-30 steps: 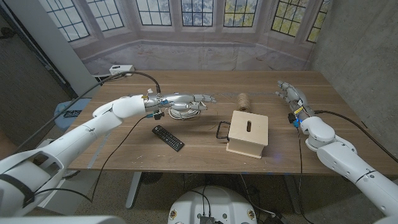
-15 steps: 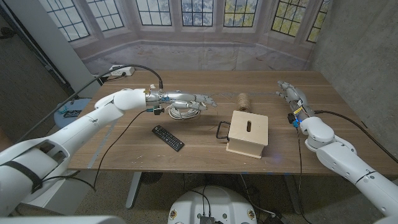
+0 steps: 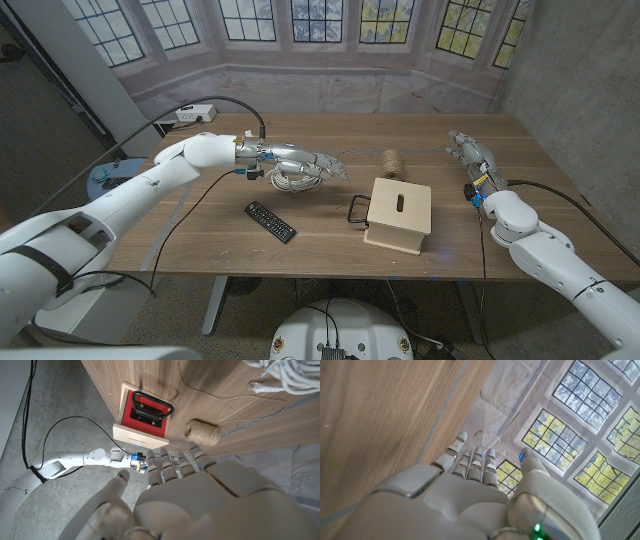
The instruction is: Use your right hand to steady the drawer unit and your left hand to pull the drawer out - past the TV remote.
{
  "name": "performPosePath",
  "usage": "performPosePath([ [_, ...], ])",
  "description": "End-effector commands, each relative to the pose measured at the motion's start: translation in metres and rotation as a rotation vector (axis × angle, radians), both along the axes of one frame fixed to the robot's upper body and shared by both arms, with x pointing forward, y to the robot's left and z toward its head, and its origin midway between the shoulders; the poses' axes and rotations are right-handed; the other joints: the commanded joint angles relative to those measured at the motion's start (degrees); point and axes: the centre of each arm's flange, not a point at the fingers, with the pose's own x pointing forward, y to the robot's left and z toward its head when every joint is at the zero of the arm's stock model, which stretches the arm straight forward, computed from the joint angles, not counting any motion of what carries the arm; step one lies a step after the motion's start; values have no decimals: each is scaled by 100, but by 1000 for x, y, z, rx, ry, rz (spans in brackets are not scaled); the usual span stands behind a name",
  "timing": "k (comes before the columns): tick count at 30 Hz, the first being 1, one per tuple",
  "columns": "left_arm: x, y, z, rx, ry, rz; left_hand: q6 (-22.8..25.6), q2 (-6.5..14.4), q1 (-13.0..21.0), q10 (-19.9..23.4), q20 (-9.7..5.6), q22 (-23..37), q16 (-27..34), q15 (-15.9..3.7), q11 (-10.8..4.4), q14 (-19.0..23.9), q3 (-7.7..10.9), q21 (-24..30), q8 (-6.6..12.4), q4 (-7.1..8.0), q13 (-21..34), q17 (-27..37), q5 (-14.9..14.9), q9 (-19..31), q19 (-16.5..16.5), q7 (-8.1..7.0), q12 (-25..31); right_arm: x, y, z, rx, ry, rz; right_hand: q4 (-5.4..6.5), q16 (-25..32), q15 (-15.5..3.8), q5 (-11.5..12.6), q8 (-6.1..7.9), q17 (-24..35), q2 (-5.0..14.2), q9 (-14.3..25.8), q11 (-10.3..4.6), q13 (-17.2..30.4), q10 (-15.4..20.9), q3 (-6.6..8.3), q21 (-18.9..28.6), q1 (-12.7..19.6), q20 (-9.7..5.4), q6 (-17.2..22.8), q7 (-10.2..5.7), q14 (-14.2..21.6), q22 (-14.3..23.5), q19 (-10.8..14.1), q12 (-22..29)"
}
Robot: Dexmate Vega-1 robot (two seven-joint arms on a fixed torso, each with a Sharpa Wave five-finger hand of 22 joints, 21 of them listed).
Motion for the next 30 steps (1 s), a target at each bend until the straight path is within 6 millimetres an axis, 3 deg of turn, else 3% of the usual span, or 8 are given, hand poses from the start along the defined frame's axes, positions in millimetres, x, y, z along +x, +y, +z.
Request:
performPosePath([
  [1, -3, 0, 3, 79, -3, 10, 62, 13, -49, 52, 7, 12, 42, -12, -58, 55, -2, -4, 27, 26, 13, 17, 35, 16, 39, -7, 13, -8, -6, -1, -1, -4, -24, -32, -7, 26, 41, -12, -3, -6, 29, -20, 16, -26, 14, -19, 62, -68, -6, 38, -37, 15, -28, -2],
  [20, 5, -7, 11, 187, -15, 4, 103, 17, -83, 72, 11, 14, 24, -36, -128, 62, 5, -21, -17, 58, 13, 19, 38, 19, 8, -85, -26, -17, -12, 0, -36, 1, -58, -17, -6, 27, 40, -15, 3, -4, 30, -18, 17, -59, -3, -18, 95, -56, -16, 57, -85, 16, -73, -16],
  [30, 9, -19, 21, 232, -28, -9, 118, 13, -105, 93, -2, 14, 4, 82, -159, 24, 5, -33, -41, 75, 13, 18, 38, 21, -24, -90, -45, -21, -11, 0, -50, -21, -71, -10, 0, 33, 40, -12, 7, -3, 30, -31, 17, -62, -14, -16, 108, -53, -12, 54, -98, 16, -92, -15],
])
